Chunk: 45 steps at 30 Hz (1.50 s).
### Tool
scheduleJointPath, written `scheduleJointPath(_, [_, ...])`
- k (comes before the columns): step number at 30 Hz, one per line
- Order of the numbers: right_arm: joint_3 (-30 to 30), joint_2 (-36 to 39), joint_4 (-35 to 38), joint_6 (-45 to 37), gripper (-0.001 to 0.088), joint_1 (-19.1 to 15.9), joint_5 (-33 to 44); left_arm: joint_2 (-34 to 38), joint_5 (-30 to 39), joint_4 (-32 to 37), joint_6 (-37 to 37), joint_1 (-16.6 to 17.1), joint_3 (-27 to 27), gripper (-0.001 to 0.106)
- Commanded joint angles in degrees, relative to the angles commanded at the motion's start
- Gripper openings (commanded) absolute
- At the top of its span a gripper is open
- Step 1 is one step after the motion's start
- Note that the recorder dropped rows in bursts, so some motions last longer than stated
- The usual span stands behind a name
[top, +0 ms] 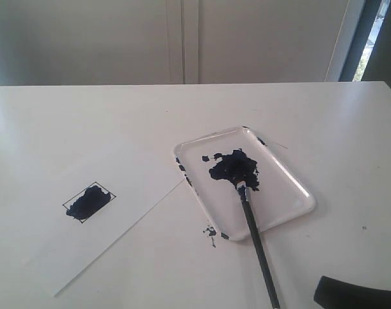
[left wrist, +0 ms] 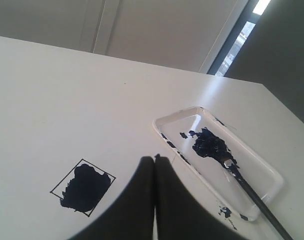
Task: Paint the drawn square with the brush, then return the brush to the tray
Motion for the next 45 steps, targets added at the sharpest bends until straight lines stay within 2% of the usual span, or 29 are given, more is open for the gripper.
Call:
scheduleJointPath(5, [0.0,-6.71,0.0,0.0,0.0,0.0,0.0,0.0,0.0,0.0,1.72,0.0,0.0,0.0])
scheduleJointPath(10, [0.0,-6.71,0.65,0.0,0.0,0.0,-1.28,-0.25,-0.08,0.0,2.56,0.0,0.3,0.0])
scheduleJointPath(29, [0.0,-6.71,0.65,0.0,0.0,0.0,-1.56,-0.25,1.28,-0.21,3.29,0.0,6.77,0.0])
scheduleJointPath(37, [0.0,-6.71,0.65,0.0,0.0,0.0,-1.56,-0.61,1.55,-1.68,5.76,0.0,12.7,0.0])
scheduleJointPath(45, [0.0,-6.71,0.65,0.0,0.0,0.0,-1.67,-9.93,3.05,-5.23,5.7,0.0,12.7,0.0])
